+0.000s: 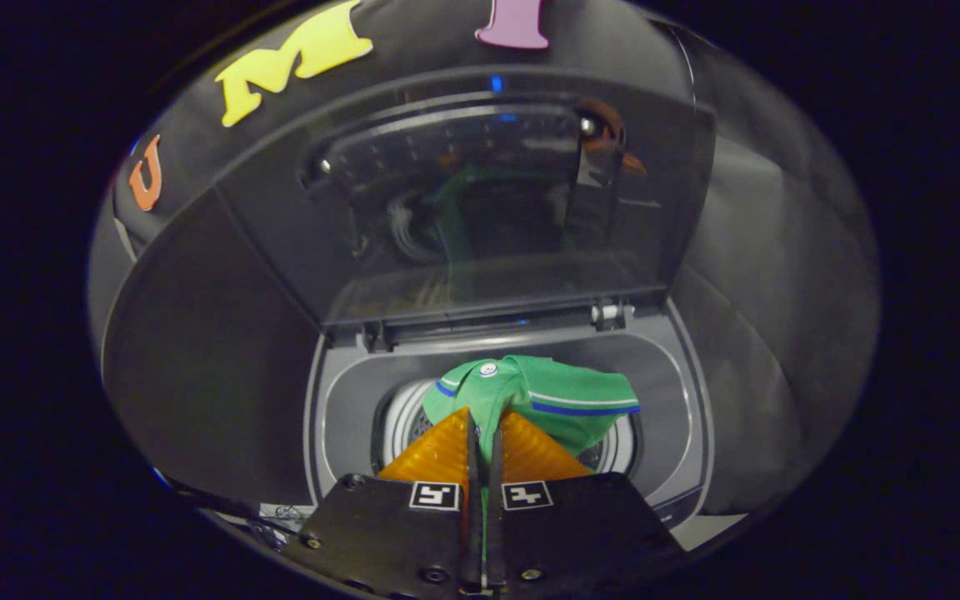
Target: Put the clothes into the washing machine and then close the washing machine lid.
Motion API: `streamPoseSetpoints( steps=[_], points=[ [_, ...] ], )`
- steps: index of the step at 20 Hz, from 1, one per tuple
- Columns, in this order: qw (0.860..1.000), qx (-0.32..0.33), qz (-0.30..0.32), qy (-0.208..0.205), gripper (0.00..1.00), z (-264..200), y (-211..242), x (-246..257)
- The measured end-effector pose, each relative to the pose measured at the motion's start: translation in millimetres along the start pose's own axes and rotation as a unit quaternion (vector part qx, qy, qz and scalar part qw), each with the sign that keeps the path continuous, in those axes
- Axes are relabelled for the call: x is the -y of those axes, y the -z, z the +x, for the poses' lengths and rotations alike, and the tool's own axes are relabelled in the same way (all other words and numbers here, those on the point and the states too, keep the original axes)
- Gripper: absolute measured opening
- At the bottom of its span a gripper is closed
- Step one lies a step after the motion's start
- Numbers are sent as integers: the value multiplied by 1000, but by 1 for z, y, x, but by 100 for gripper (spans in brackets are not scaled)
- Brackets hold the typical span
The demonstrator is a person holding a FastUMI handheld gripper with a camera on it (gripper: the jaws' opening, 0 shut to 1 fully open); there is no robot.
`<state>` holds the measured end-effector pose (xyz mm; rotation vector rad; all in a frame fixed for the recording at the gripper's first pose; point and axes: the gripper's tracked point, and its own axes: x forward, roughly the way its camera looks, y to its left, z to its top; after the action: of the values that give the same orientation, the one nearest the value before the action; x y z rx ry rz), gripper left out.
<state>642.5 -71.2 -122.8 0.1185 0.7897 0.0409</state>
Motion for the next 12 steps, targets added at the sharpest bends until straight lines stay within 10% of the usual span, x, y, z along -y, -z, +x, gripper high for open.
streamPoseSetpoints(
  steps=[12],
  points=[
    [994, -105, 11, 11, 16, 49, 59, -9]
  ],
)
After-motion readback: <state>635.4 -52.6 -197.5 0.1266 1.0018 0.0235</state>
